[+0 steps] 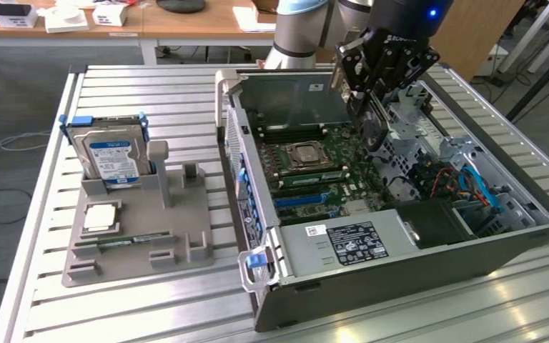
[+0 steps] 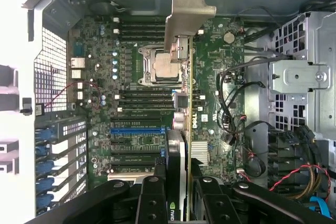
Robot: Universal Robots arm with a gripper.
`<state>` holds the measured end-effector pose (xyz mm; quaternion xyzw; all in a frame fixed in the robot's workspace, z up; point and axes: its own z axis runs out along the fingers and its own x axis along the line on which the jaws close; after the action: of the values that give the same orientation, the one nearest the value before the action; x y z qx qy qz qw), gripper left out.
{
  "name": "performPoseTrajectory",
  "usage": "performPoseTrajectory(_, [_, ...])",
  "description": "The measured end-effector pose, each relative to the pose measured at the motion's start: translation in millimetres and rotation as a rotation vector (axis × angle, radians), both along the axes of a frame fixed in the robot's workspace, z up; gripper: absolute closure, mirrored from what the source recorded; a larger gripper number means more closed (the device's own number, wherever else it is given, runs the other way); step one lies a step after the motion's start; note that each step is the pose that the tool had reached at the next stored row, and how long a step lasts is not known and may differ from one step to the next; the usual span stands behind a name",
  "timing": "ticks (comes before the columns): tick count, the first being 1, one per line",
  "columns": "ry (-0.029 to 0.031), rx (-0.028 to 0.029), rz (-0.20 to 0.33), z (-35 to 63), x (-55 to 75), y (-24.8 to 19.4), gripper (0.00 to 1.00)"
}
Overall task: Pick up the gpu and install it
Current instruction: 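Insert the gpu into the slot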
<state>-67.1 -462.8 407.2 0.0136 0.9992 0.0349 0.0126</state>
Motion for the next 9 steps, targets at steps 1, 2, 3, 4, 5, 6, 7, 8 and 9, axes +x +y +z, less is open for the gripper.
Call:
performPoseTrajectory(1, [0.0000, 0.0000, 0.000, 0.0, 0.0, 0.0, 0.73])
performPoseTrajectory(2, [-0.0001, 0.0000, 0.002, -0.1, 0.0, 0.0, 0.73])
performPoseTrajectory(3, [0.0000, 0.0000, 0.009, -0.2, 0.0, 0.0, 0.73])
performPoseTrajectory(4, [-0.0001, 0.0001, 0.024, -0.4, 0.0, 0.0, 0.73])
performPoseTrajectory(5, [-0.0001, 0.0001, 0.042, -0.6, 0.0, 0.0, 0.73])
performPoseTrajectory(6, [0.0000, 0.0000, 0.060, -0.7, 0.0, 0.0, 0.73])
performPoseTrajectory(7, [0.0000, 0.0001, 0.078, -0.9, 0.0, 0.0, 0.73])
performPoseTrajectory(8, [0.0000, 0.0000, 0.096, -1.0, 0.0, 0.0, 0.73])
performPoseTrajectory(9, [0.0000, 0.0000, 0.114, -1.2, 0.0, 0.0, 0.73])
